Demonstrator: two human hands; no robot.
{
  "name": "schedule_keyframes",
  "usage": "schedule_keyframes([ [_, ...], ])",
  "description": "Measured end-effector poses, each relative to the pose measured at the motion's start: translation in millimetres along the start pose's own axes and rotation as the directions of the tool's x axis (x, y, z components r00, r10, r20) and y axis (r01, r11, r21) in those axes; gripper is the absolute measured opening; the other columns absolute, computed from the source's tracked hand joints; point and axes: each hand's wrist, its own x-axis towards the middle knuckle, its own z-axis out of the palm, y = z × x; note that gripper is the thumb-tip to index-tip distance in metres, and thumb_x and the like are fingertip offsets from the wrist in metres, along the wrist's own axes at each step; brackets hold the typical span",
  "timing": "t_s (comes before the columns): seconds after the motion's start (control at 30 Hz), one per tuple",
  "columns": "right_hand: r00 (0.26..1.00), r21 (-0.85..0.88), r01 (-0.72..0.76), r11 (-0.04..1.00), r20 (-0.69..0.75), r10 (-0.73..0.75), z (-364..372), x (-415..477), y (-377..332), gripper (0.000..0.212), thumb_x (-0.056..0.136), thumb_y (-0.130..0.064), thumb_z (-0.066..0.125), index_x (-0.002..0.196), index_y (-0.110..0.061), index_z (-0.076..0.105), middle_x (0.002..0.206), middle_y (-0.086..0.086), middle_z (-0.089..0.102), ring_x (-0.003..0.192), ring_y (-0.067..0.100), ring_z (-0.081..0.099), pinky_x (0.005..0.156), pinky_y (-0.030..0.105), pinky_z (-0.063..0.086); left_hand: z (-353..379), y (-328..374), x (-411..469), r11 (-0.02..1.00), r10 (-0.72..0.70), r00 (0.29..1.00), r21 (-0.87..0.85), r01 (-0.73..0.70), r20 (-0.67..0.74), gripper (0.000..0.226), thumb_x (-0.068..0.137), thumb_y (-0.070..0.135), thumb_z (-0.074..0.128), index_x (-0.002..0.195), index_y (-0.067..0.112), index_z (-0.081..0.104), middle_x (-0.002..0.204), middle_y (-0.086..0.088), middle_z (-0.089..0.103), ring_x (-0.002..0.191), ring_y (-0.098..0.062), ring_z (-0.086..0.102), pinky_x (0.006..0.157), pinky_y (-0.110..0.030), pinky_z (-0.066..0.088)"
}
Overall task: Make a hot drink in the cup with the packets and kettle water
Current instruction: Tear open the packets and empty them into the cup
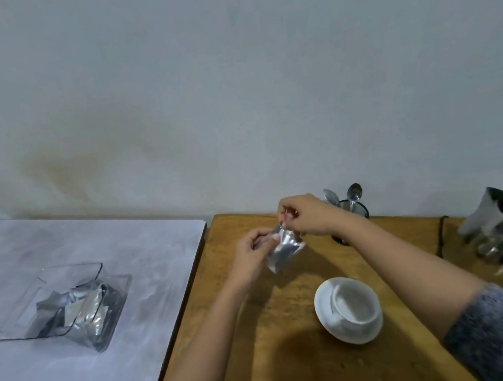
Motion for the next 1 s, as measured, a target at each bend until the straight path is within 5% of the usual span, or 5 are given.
schedule_keyframes([
  [0.23,0.991,0.108,0.010,0.994,-0.132,0.005,-30.5,-10.2,5.7,0.009,0.084,-0.003,0.057,0.084,-0.010,0.062,0.079,0.001,0.061,0.062,0.021,0.066,0.063,0.031,0.057,18.6,32.5,28.6,0.994,0.092,0.996,-0.056,-0.092,-0.009,0.017,0.089,0.008,0.055,0.095,-0.003,0.065,0.082,-0.001,0.064,0.068,0.010,0.059,0.065,-0.004,0.045],
  [0.33,0.983,0.176,-0.008,0.984,-0.180,0.041,-35.5,-14.7,7.1,0.010,0.086,0.001,0.055,0.088,-0.004,0.063,0.076,0.003,0.061,0.060,0.019,0.064,0.053,0.016,0.054,24.5,36.8,37.2,0.994,0.097,0.995,-0.057,-0.097,-0.004,0.014,0.088,0.011,0.056,0.094,0.001,0.066,0.085,-0.005,0.065,0.074,0.000,0.061,0.067,-0.006,0.047],
  [0.6,0.967,0.222,-0.046,0.974,-0.234,0.099,-45.8,-22.6,11.8,0.013,0.086,0.001,0.055,0.081,-0.008,0.062,0.064,0.001,0.059,0.055,0.016,0.061,0.044,0.011,0.045,37.8,43.2,50.5,0.990,0.136,0.991,0.019,-0.136,0.013,0.016,0.088,0.017,0.058,0.096,0.006,0.067,0.107,-0.022,0.064,0.090,-0.016,0.058,0.075,-0.015,0.046],
  [0.7,0.970,0.198,-0.054,0.979,-0.223,0.098,-51.7,-24.9,14.3,0.011,0.087,0.000,0.056,0.082,-0.008,0.062,0.062,0.000,0.060,0.050,0.009,0.060,0.045,0.010,0.044,43.0,45.2,51.8,0.991,0.131,0.991,0.025,-0.132,0.025,0.018,0.088,0.017,0.058,0.097,0.004,0.067,0.106,-0.020,0.064,0.089,-0.015,0.058,0.071,-0.009,0.046],
  [1.0,0.944,0.069,0.015,0.997,-0.329,0.009,-41.8,-20.2,20.4,0.016,0.085,0.001,0.053,0.079,-0.009,0.064,0.064,-0.001,0.058,0.055,0.012,0.055,0.054,0.019,0.044,53.0,55.2,58.5,1.000,0.000,0.999,-0.018,0.000,-0.038,0.016,0.085,0.012,0.058,0.070,0.017,0.062,0.083,-0.006,0.061,0.082,-0.020,0.056,0.078,-0.031,0.042],
])
